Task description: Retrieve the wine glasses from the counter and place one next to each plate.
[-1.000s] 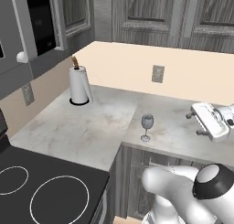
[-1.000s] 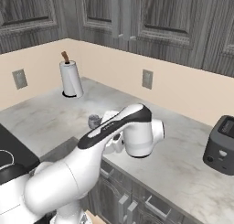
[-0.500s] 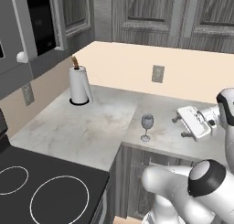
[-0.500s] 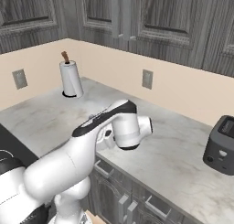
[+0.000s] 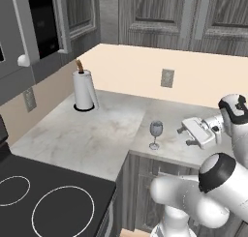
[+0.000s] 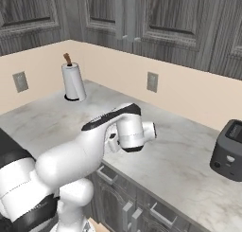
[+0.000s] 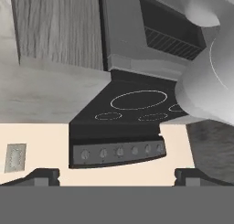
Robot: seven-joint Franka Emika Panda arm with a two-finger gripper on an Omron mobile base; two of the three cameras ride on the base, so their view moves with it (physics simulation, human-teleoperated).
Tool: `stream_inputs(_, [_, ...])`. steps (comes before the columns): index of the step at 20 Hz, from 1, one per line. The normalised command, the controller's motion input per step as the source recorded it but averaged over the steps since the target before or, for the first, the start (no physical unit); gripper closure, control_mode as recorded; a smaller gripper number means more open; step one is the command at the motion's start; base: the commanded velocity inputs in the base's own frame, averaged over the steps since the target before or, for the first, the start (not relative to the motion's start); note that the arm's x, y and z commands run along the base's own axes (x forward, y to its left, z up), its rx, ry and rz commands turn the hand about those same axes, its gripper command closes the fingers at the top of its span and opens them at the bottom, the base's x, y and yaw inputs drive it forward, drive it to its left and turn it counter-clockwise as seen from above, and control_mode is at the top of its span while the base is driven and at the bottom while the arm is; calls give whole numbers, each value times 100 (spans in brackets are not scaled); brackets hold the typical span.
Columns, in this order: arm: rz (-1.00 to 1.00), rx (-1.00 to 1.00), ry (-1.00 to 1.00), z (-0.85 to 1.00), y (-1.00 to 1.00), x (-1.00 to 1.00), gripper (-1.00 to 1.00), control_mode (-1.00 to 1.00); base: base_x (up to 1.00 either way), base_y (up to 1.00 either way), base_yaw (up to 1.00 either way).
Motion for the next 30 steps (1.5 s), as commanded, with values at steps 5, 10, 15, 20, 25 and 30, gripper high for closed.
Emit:
stream_inputs(5, [0,3,1,-21,-2,10,-100,-100,0,0,0])
stream_inputs(10, [0,1,-2,-26,0,8,-100,-100,0,0,0])
stream_inputs(15, [0,0,-2,-31,0,19,-100,-100,0,0,0])
stream_inputs(20, [0,5,0,-30,0,18,-100,-100,0,0,0])
stream_inputs(25, [0,10,0,-17,0,20,-100,-100,0,0,0])
stream_inputs(30, [0,6,0,-7,0,31,-100,-100,0,0,0])
